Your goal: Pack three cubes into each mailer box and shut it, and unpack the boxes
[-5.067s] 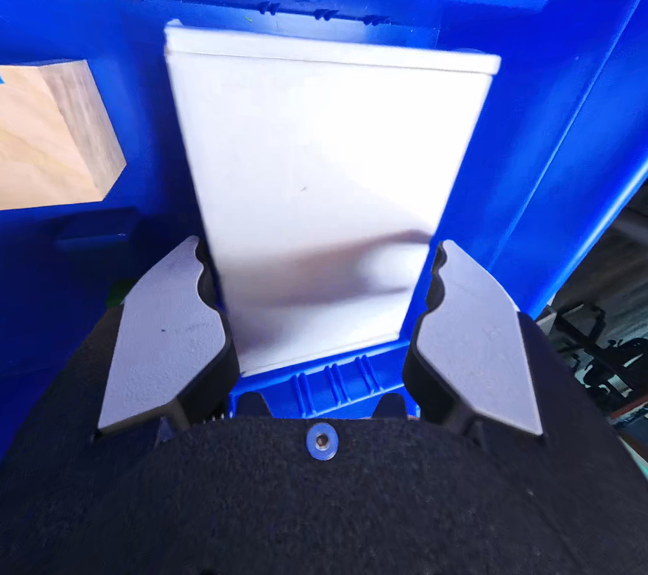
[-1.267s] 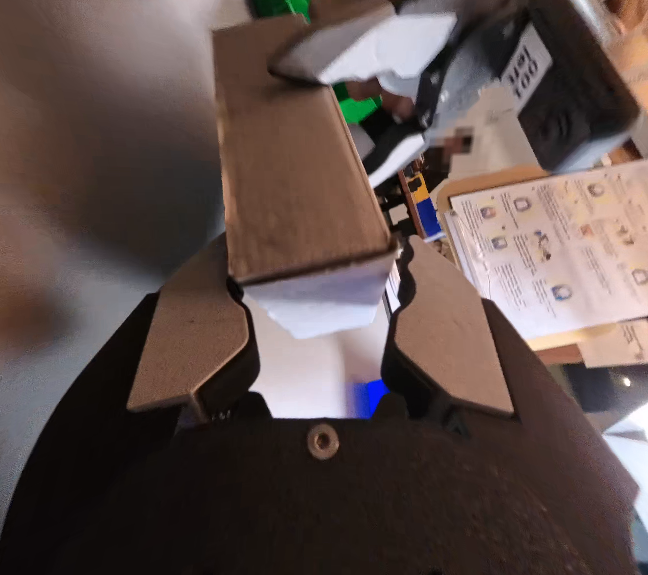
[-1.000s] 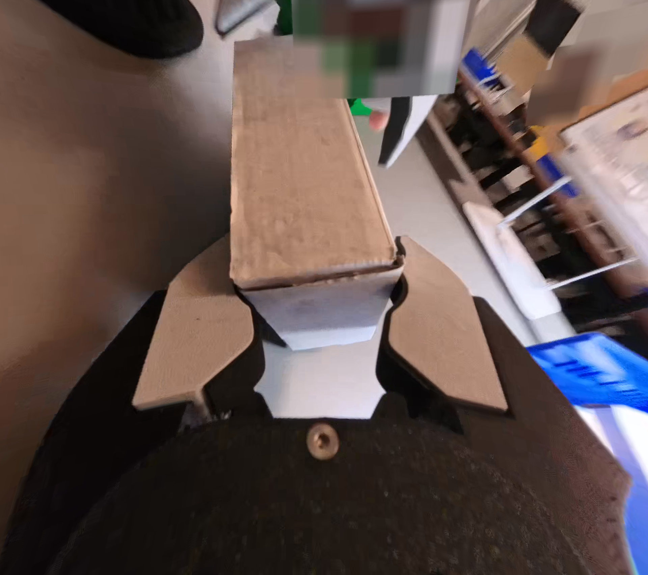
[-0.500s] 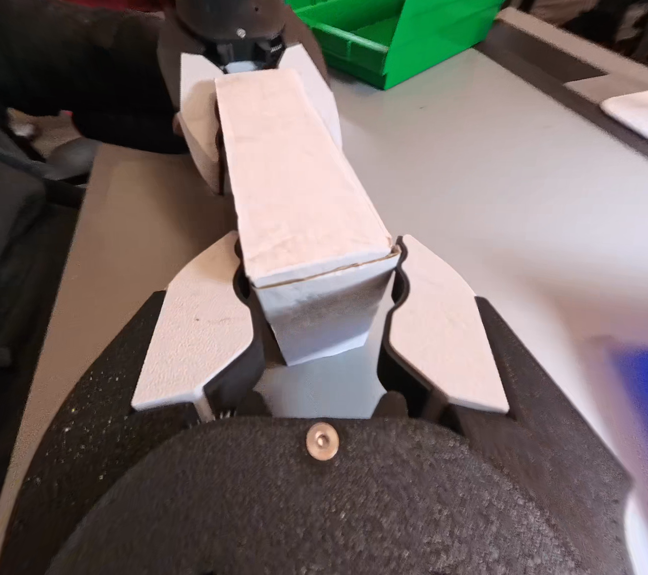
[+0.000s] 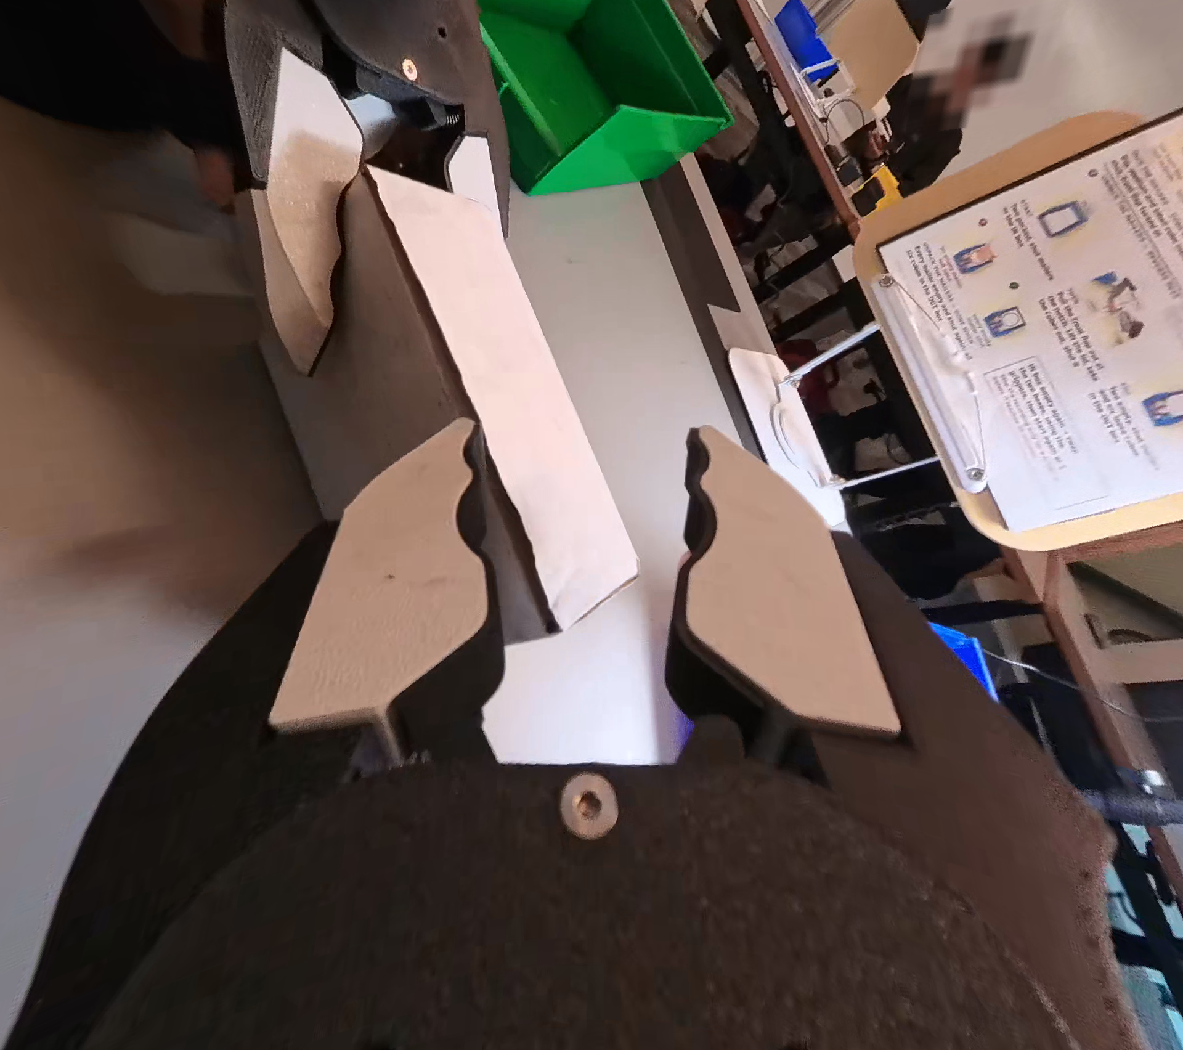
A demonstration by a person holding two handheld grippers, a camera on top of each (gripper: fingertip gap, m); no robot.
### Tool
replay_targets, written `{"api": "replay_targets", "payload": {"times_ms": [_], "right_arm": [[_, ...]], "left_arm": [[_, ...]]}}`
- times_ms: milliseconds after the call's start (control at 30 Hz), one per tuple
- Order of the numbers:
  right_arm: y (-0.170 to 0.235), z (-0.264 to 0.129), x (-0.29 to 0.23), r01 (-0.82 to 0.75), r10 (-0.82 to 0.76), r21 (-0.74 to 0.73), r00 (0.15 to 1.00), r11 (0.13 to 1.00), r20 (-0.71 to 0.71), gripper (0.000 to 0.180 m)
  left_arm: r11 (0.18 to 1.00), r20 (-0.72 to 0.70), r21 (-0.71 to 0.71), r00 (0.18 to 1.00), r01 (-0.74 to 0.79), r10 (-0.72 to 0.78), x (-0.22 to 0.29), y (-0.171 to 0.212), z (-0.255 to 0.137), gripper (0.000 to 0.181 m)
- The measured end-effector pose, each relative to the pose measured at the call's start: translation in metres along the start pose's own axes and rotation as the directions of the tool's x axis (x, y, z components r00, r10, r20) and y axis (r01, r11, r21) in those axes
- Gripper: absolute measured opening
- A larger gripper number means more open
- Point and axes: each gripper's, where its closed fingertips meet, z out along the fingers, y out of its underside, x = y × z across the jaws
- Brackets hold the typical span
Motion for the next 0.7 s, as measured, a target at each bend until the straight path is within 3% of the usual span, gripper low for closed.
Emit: {"api": "replay_targets", "payload": {"times_ms": [400, 567, 667, 700], "right_arm": [[-0.015, 0.012, -0.001, 0.374, -0.386, -0.123, 0.918, 0.919, -0.094, 0.043], [-0.013, 0.023, -0.006, 0.416, -0.423, -0.148, 0.906, 0.897, -0.016, 0.028], [-0.012, 0.029, -0.016, 0.433, -0.430, -0.138, 0.901, 0.891, 0.053, 0.003], [-0.010, 0.030, -0.016, 0.455, -0.451, -0.146, 0.890, 0.878, 0.063, 0.003]], "left_arm": [[0.999, 0.005, -0.010, 0.999, 0.053, -0.053, 0.003, -0.001, -0.001, 0.073], [1.000, 0.044, -0.018, 0.999, 0.024, -0.023, 0.002, -0.001, -0.002, 0.073], [0.999, 0.073, -0.021, 0.997, -0.035, 0.037, 0.001, -0.002, -0.004, 0.073], [0.998, 0.089, -0.028, 0.994, -0.053, 0.055, 0.000, -0.002, -0.004, 0.073]]}}
